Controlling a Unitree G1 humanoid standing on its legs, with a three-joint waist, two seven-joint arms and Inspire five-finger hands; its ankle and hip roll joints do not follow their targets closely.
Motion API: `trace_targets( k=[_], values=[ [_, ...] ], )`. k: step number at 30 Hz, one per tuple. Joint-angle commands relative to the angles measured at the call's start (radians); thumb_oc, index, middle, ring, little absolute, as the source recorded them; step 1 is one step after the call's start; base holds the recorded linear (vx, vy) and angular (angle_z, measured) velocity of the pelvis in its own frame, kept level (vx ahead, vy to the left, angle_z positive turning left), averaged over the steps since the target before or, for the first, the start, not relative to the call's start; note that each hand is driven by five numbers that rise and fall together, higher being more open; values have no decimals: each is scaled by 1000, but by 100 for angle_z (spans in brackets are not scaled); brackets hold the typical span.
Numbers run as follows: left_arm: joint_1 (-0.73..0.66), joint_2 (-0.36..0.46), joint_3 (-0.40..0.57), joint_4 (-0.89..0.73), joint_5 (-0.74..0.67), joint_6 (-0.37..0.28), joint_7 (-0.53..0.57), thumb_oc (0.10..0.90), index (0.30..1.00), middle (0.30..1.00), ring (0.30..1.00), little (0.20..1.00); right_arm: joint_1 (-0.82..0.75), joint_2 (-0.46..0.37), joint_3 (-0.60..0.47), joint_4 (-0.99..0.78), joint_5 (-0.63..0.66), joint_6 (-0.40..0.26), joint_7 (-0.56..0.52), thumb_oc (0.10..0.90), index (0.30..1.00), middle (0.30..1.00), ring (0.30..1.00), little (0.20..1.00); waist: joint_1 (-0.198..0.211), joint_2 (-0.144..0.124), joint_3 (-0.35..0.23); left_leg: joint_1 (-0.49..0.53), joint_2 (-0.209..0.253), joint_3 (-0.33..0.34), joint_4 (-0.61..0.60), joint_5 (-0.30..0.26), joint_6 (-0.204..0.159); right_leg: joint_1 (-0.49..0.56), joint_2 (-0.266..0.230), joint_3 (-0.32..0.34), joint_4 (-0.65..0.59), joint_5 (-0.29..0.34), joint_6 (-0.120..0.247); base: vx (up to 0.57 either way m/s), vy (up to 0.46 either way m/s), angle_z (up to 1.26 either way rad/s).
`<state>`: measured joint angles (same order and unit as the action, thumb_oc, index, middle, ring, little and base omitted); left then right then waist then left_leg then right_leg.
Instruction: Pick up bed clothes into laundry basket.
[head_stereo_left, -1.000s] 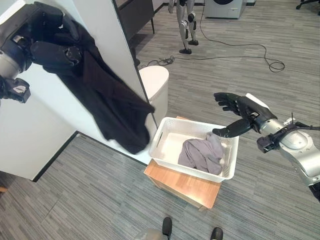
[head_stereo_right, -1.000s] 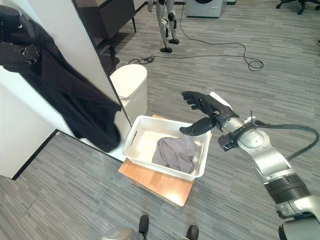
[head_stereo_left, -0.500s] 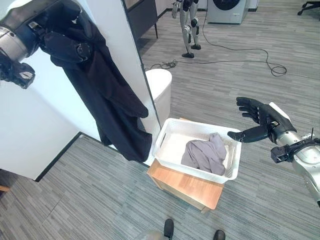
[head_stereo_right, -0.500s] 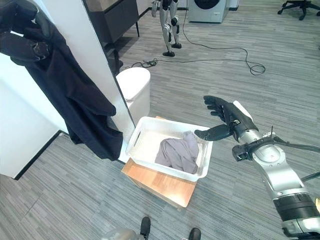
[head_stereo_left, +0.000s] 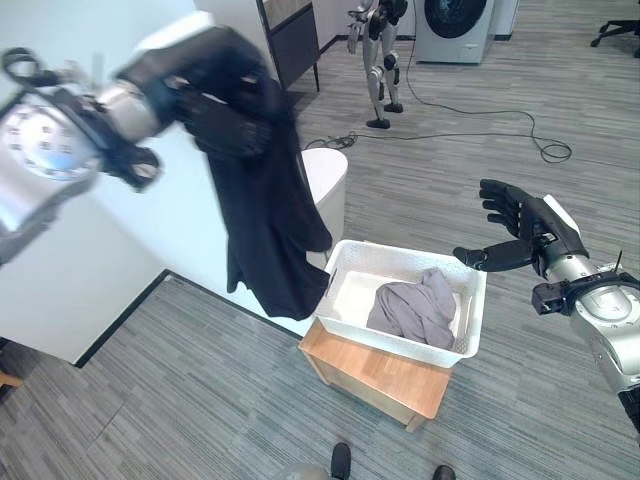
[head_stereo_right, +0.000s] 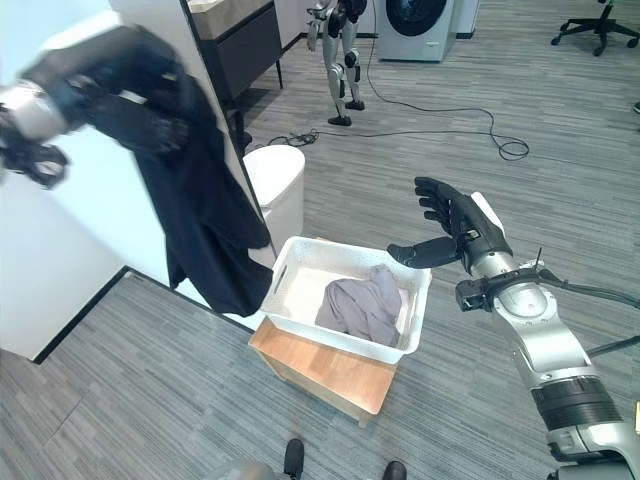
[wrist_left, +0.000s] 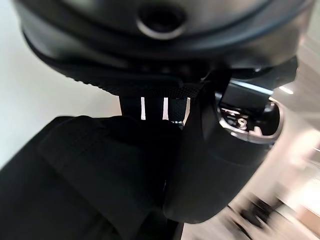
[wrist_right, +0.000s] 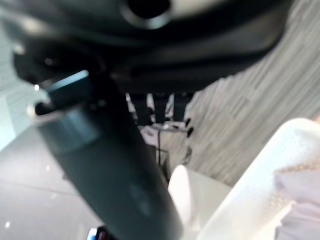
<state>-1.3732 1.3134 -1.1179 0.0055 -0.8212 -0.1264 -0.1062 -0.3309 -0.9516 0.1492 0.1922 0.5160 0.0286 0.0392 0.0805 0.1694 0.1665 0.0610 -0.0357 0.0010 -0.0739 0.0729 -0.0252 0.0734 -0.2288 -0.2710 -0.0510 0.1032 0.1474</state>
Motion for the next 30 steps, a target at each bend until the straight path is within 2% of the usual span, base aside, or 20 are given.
trace_targets(
  k=[1, 5, 9, 12, 20, 23, 24, 25, 28, 29, 30],
  values=[
    [-240, -62, 42, 109, -17, -84, 29, 400, 300, 300, 300, 300, -149, -72, -34, -39, 20, -123, -45, 800, 900, 900, 900, 900, -17, -10, -68, -37, 121, 0, -13, 76, -116, 116, 25, -41, 31, -151, 33, -22, -33, -10],
    [-144, -2, 93, -12, -34, -79, 12, 400, 300, 300, 300, 300, -148, -87, -38, -24, 6, -119, -40, 800, 900, 900, 900, 900, 8, -11, -58, -33, 136, -24, -5, 93, -127, 149, 49, -66, 16, -163, 19, -41, -81, -7],
    [-134, 0, 108, -28, -30, -84, 24, 400, 300, 300, 300, 300, -171, -102, -18, -10, 10, -120, -38, 800, 900, 900, 900, 900, 11, -10, -58, -26, 142, -33, -1, 100, -132, 171, 60, -77, 5, -167, 12, -21, -42, 13],
    [-176, -47, 107, 65, -16, -84, 55, 400, 300, 300, 300, 300, -211, -98, 26, -9, 32, -119, -33, 800, 900, 900, 900, 900, 1, -9, -65, -26, 152, -21, -2, 108, -138, 174, 73, -85, -9, -166, 7, -19, -18, 8],
    [-295, -150, 74, 231, 13, -85, 81, 400, 300, 300, 300, 300, -242, -96, 53, -8, 57, -117, -24, 800, 900, 900, 900, 900, -16, -18, -80, -16, 164, -2, -4, 104, -140, 181, 82, -83, -17, -165, 2, 3, -1, -1],
    [-369, -177, 47, 278, 23, -92, 91, 400, 300, 300, 300, 300, -272, -78, 87, -9, 125, -118, 3, 800, 900, 900, 900, 900, -18, -23, -87, -13, 165, 7, -4, 101, -141, 175, 83, -78, -16, -161, 6, 5, -1, -1],
    [-409, -191, 36, 306, 13, -95, 91, 400, 300, 300, 300, 300, -298, -67, 126, -13, 196, -110, 42, 800, 900, 900, 900, 900, -15, -28, -92, -9, 167, 17, -6, 98, -141, 171, 81, -74, -16, -156, 10, 11, -3, -5],
    [-413, -191, 33, 308, 11, -96, 90, 400, 300, 300, 300, 300, -302, -66, 128, -10, 198, -111, 43, 800, 900, 900, 900, 900, -15, -29, -91, -9, 168, 19, -6, 98, -141, 170, 81, -73, -16, -156, 11, 13, -4, -8],
    [-480, -219, 8, 338, -4, -106, 89, 400, 300, 300, 300, 300, -365, -45, 198, 1, 386, -93, 112, 800, 900, 900, 900, 900, -2, -37, -101, -3, 171, 31, -7, 92, -142, 162, 80, -65, -16, -149, 18, 8, -6, -11],
    [-480, -219, 8, 338, -4, -106, 89, 400, 300, 300, 300, 300, -365, -45, 198, 1, 386, -93, 112, 800, 900, 900, 900, 900, -2, -37, -101, -3, 171, 31, -7, 92, -142, 162, 80, -65, -16, -149, 18, 4, -5, -8],
    [-520, -232, -10, 363, -14, -113, 92, 400, 300, 300, 300, 300, -429, -50, 263, 39, 473, -76, 142, 800, 900, 900, 900, 900, 9, -47, -108, 0, 173, 39, -8, 89, -143, 157, 79, -58, -19, -142, 24, 5, -7, -17]
  ],
)
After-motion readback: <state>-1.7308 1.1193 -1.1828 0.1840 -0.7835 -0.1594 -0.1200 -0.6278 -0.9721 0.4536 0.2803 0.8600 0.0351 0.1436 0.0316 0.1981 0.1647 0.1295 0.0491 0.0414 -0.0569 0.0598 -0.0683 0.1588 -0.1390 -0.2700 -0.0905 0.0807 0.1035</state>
